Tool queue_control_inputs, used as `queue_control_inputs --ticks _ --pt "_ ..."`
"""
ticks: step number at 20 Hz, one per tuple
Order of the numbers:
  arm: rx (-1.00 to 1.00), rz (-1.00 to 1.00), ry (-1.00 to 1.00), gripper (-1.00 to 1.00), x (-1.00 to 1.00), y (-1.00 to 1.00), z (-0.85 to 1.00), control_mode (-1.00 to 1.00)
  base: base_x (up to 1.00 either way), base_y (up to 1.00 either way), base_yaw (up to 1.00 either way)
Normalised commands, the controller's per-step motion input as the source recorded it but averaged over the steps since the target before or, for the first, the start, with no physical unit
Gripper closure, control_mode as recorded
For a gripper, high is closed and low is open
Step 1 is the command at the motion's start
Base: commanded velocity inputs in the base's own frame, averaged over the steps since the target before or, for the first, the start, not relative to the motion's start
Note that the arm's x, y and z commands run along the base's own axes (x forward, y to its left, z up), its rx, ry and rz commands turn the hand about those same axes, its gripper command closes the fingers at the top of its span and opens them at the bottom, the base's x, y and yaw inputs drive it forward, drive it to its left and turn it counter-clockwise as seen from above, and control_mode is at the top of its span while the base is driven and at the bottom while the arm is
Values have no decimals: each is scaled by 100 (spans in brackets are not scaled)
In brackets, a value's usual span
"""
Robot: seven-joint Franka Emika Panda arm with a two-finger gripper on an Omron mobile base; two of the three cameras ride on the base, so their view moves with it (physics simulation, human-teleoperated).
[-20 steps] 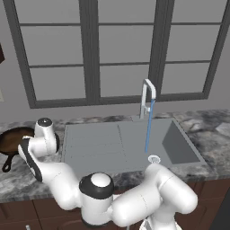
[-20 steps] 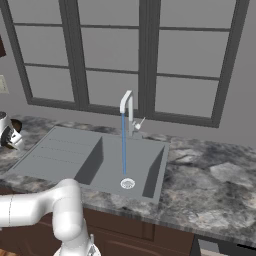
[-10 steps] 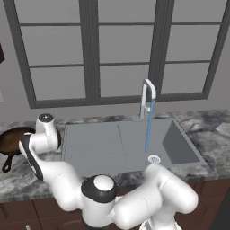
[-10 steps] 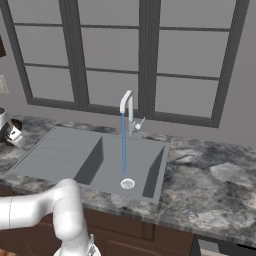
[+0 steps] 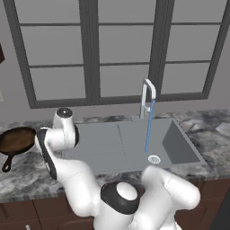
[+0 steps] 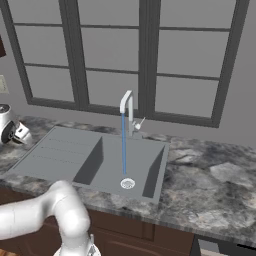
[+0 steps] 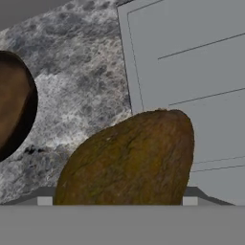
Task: Turn on the sink faucet. Then move the avocado from the counter to the sink. Turn off the sink. Move the vegetable from the sink to the pot next to the stove. Finally move the pot to the front right burner.
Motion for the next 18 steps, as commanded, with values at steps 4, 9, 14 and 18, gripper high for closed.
queue_control_inputs --ticks 4,9,14,18 --pt "0 0 -5 100 -20 -93 36 -100 0 0 0" --pt "0 0 -1 100 -31 -88 41 -100 0 0 0" --pt "0 -2 0 100 -52 -77 47 -100 0 0 0" --pt "0 -5 0 100 -51 -79 31 -100 0 0 0"
